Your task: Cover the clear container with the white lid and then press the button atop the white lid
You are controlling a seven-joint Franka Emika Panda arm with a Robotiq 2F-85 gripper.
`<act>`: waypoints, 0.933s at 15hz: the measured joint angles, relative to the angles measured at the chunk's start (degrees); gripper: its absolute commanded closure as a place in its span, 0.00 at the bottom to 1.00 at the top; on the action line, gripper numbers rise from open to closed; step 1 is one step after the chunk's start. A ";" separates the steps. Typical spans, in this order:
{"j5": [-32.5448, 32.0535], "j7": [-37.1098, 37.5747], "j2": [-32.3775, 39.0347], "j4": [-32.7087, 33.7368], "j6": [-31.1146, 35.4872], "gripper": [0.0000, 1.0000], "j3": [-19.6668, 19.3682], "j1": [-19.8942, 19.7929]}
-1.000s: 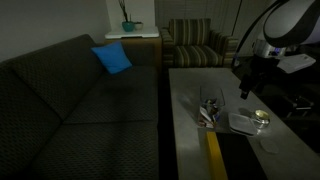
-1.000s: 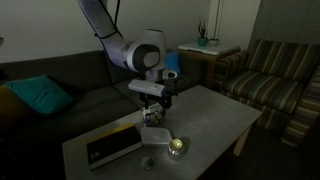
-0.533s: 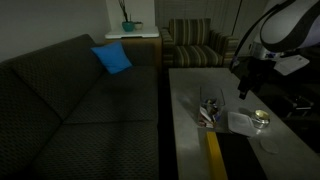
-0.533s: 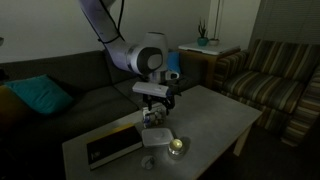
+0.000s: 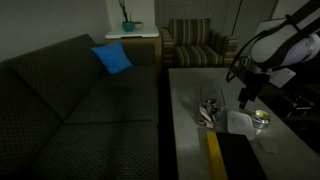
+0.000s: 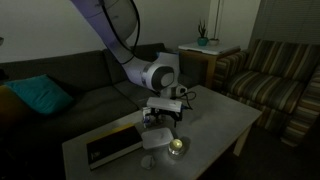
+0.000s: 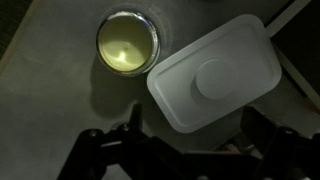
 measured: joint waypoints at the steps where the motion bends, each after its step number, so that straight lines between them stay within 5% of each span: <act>1: 0.00 -1.41 1.86 2.14 -0.57 0.00 0.39 -0.29; 5: 0.00 -6.64 7.31 7.85 -1.49 0.00 1.93 -0.78; 14: 0.00 -11.54 7.38 5.73 2.20 0.00 2.81 -1.66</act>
